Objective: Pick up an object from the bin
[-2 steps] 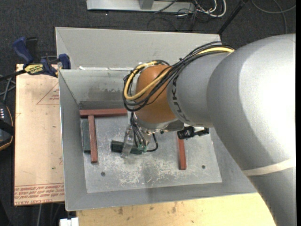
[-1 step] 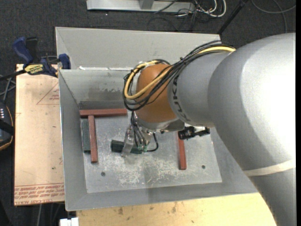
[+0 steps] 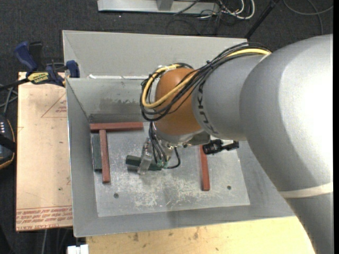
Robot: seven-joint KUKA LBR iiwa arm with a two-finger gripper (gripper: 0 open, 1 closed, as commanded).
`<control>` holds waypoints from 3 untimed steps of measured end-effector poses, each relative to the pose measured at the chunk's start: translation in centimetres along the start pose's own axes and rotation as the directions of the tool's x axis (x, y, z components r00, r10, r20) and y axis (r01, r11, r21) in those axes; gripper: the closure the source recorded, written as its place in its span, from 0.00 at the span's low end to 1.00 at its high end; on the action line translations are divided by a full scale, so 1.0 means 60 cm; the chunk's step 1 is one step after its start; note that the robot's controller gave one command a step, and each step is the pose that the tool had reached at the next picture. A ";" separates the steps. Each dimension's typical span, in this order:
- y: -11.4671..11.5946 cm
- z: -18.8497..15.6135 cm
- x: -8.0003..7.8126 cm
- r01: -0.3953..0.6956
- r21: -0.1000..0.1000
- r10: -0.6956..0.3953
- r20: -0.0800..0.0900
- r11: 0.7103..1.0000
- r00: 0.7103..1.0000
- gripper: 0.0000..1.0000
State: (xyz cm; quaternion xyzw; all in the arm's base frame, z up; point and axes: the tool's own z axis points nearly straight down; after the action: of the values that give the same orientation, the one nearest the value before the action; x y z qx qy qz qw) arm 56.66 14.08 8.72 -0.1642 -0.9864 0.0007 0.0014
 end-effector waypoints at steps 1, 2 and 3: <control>0.001 -0.024 -0.001 0.001 -0.001 -0.001 0.001 1.000 1.000 1.00; 0.001 -0.048 -0.001 0.001 -0.002 -0.001 0.002 1.000 1.000 1.00; 0.001 -0.071 0.000 0.001 -0.001 -0.001 0.000 1.000 1.000 1.00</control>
Offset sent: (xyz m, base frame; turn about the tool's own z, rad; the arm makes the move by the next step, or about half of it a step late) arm 0.0000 0.0001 0.0250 0.0000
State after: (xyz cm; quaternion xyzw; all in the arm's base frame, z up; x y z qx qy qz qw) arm 56.69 14.13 12.99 -0.1640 -0.9865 0.0001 0.0014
